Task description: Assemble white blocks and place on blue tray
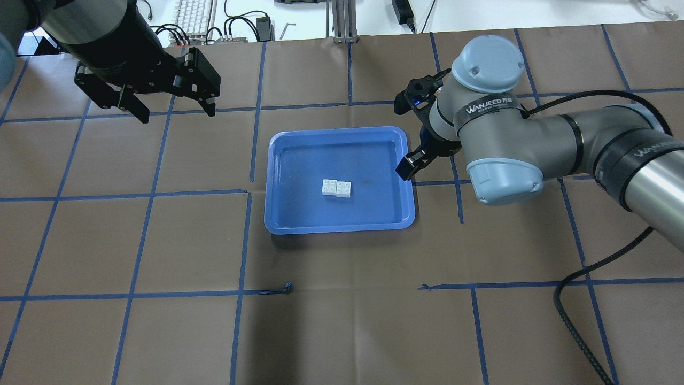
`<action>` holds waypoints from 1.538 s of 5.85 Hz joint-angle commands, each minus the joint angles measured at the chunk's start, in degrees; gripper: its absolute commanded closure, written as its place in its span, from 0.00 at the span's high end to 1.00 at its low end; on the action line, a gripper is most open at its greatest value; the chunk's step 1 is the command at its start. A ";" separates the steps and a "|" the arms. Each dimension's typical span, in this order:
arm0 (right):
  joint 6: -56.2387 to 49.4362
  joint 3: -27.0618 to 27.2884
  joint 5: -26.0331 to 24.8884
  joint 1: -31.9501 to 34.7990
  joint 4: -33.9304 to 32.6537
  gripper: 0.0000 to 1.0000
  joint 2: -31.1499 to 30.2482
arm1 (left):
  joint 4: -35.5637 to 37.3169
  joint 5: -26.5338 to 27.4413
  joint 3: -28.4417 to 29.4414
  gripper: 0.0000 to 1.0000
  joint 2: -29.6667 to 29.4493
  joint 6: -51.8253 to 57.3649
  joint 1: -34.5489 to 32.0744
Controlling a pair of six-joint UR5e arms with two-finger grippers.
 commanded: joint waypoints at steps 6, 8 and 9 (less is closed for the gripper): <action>15.29 -18.62 -3.73 -4.25 34.32 1.00 -6.35 | -0.05 0.00 0.00 0.99 0.01 0.00 0.00; 15.02 -18.98 -3.64 -4.78 34.33 1.00 -6.70 | 0.04 0.00 0.00 0.99 0.01 -0.09 0.00; 15.02 -18.98 -3.73 -4.78 34.24 1.00 -6.70 | 0.04 0.00 0.00 0.99 0.01 0.00 0.00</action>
